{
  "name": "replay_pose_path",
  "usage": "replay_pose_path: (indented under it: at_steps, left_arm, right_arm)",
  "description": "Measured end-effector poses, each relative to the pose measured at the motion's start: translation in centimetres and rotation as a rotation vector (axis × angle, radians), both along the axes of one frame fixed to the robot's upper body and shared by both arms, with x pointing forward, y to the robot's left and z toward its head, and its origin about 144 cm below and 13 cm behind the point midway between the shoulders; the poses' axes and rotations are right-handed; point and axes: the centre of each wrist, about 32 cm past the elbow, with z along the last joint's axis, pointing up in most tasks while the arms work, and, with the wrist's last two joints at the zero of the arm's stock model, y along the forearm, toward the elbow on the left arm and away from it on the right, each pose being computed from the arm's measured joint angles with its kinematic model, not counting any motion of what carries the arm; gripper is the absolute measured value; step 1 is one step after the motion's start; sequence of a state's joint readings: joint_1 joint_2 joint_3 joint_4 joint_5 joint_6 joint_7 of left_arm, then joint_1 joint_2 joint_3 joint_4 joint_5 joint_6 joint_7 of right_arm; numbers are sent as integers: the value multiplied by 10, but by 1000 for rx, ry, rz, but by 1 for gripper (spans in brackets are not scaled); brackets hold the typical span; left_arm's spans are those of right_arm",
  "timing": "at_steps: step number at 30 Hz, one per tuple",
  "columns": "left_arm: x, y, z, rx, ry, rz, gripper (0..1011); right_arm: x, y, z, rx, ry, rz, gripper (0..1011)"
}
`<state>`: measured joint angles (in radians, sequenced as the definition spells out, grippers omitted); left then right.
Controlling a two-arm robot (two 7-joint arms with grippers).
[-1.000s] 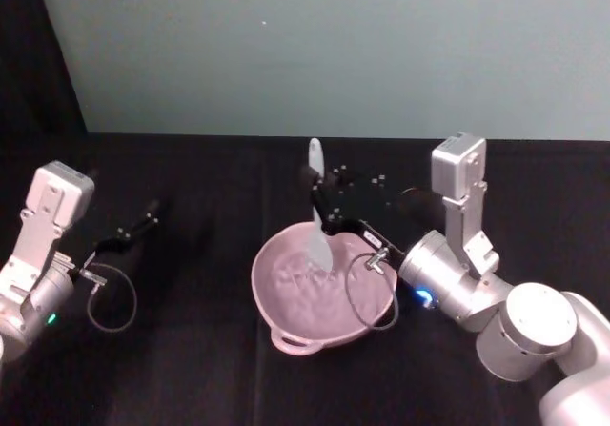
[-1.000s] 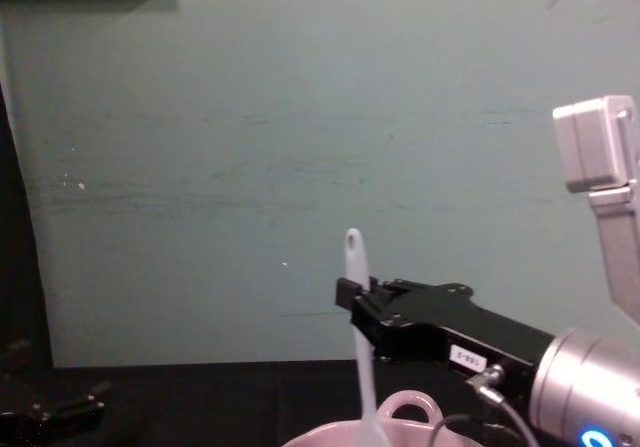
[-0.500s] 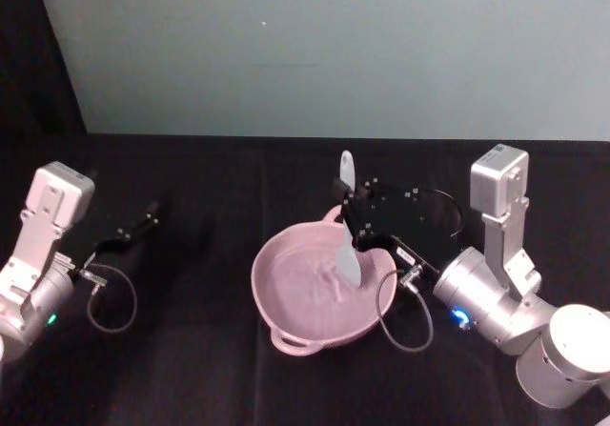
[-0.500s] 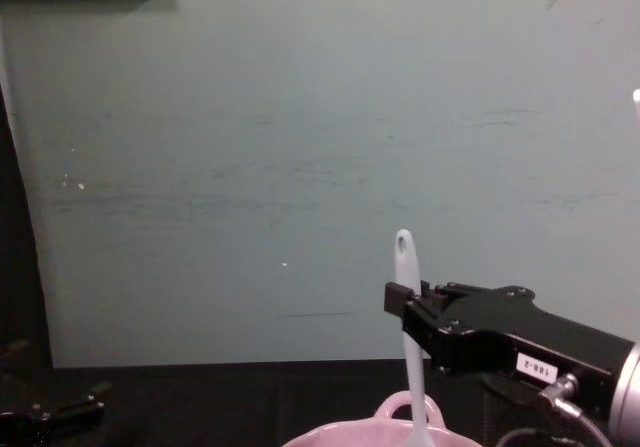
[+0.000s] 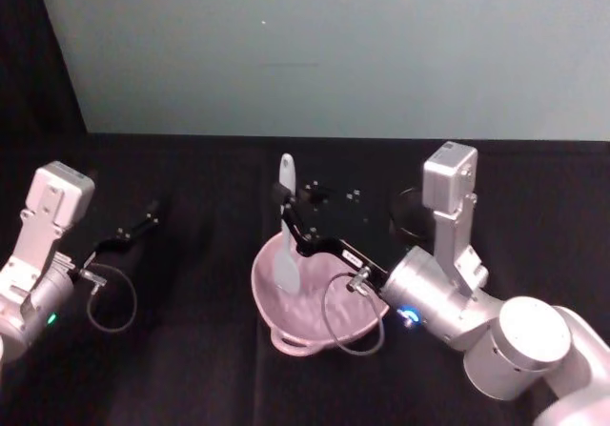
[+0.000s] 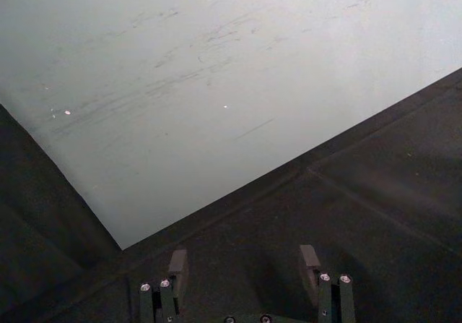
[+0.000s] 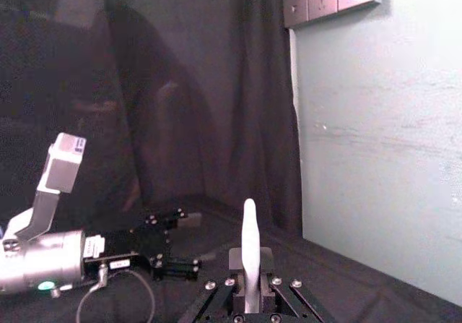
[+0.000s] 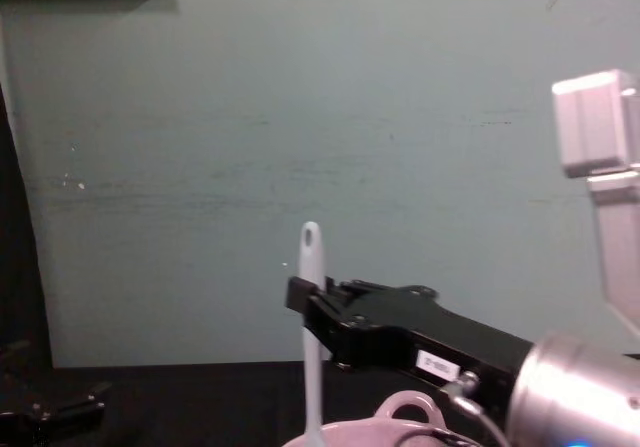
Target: Use the one hand to pick up the spoon and stir the clear water in the bowl.
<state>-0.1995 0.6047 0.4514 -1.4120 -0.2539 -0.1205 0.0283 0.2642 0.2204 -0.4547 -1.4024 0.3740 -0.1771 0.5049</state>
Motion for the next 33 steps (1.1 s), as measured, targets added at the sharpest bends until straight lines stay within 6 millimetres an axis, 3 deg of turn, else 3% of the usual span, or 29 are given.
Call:
replay_pose_path:
  at_steps: [8,15,22,26,33]
  left_arm:
    - [0,0,0,0,0,0,1005]
    - [0,0,0,0,0,0,1005]
    - [0,0,0,0,0,0,1005]
    - [0,0,0,0,0,0,1005]
    - [0,0,0,0,0,0,1005]
  right_arm:
    - [19,4,-4,-12,-18,-38,117]
    - [24,-13,-5,-53,-47,-133,117]
    - [14,-30,-4,-61,-45,-174,117]
    - [-1,-40,-2,-70,-18,-160,117]
    - [-16,-31,-4,-40,10,-91,117]
